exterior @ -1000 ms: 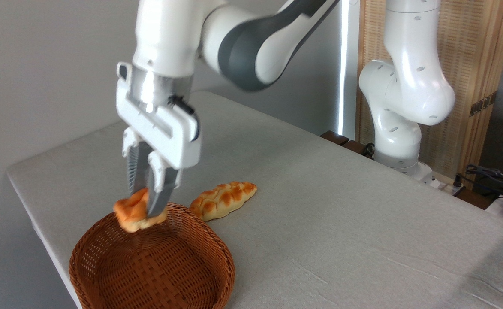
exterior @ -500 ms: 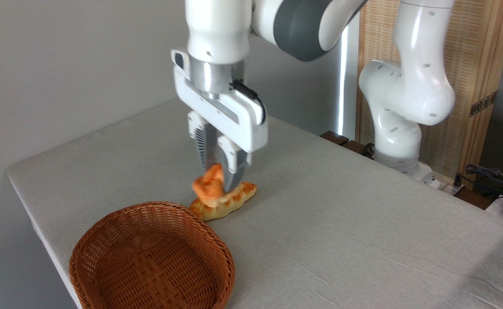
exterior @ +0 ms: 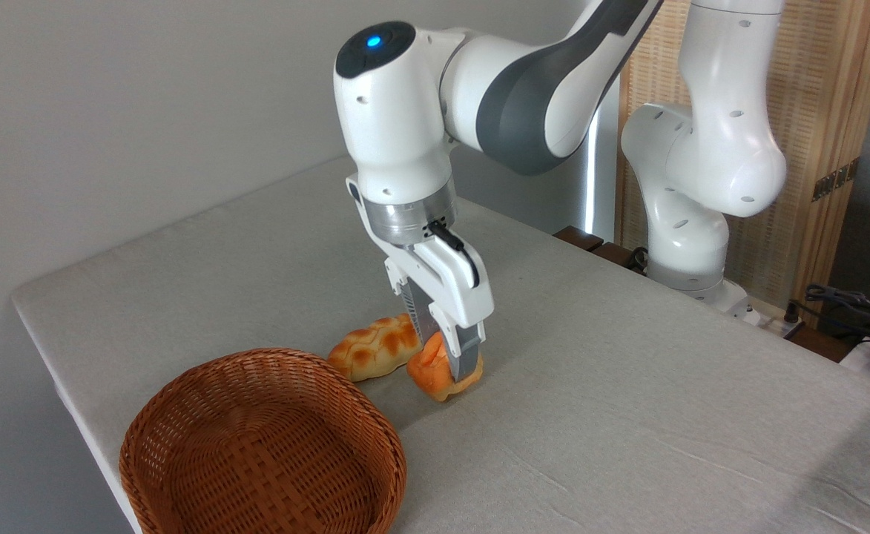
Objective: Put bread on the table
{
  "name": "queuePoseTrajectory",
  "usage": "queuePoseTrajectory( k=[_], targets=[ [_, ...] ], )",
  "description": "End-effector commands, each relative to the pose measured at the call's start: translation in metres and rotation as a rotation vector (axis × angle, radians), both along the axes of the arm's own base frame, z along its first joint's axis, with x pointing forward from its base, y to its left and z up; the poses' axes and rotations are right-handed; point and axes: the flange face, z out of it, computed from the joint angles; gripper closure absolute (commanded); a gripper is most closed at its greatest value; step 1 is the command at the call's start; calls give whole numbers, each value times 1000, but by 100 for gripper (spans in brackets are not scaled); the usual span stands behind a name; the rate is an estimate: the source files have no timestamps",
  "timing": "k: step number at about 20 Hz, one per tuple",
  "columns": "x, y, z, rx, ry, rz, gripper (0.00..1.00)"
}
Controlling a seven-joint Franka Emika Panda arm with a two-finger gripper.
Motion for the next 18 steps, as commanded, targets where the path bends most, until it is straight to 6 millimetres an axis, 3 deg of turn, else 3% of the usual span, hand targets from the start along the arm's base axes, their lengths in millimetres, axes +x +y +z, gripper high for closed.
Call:
queuePoseTrajectory(
  k=[1, 15, 16, 18],
  targets=[
    [8, -10, -1, 3, -46, -25, 0],
    [10, -12, 1, 4, -57, -31, 0],
    [11, -12, 4, 3, -63, -31, 0],
    [22, -12, 28, 1, -113, -26, 0]
  ],
)
